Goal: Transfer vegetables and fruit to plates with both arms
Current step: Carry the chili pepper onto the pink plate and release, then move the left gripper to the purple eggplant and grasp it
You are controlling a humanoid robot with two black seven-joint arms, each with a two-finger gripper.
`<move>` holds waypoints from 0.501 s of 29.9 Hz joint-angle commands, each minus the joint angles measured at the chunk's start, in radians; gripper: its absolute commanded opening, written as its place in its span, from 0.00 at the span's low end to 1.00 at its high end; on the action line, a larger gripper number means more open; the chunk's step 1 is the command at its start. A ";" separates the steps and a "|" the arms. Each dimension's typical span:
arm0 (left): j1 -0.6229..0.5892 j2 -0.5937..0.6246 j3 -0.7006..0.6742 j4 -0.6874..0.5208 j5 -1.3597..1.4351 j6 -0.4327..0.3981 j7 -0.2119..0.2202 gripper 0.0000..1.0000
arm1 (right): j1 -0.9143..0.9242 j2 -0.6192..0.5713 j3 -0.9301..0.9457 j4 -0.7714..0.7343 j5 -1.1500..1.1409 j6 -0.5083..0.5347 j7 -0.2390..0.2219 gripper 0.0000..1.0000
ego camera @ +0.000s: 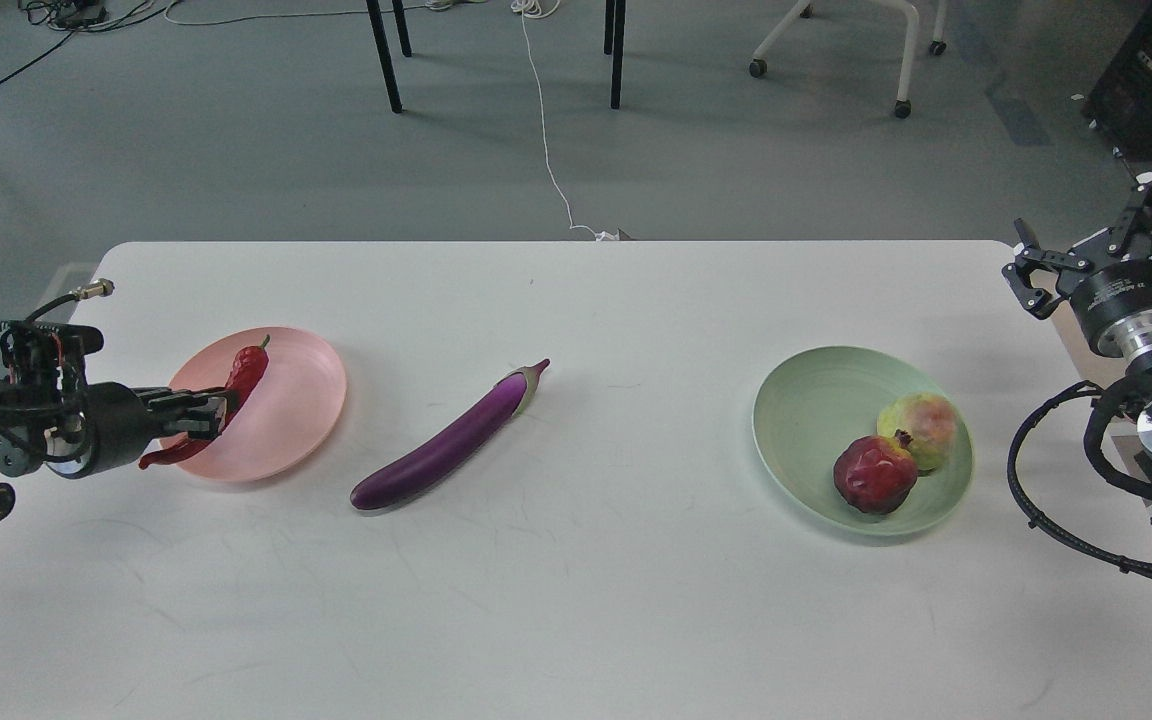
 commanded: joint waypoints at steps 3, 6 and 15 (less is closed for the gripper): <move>-0.006 -0.034 -0.009 0.005 -0.001 0.021 0.003 0.65 | 0.004 0.000 -0.001 0.000 0.000 0.000 0.000 0.99; -0.021 -0.039 -0.017 0.003 -0.003 0.060 0.002 0.80 | 0.004 0.002 -0.001 0.002 0.000 0.000 0.000 0.99; -0.173 -0.052 -0.002 -0.139 0.020 0.072 0.003 0.79 | 0.006 0.008 -0.001 0.003 0.000 0.000 -0.002 0.99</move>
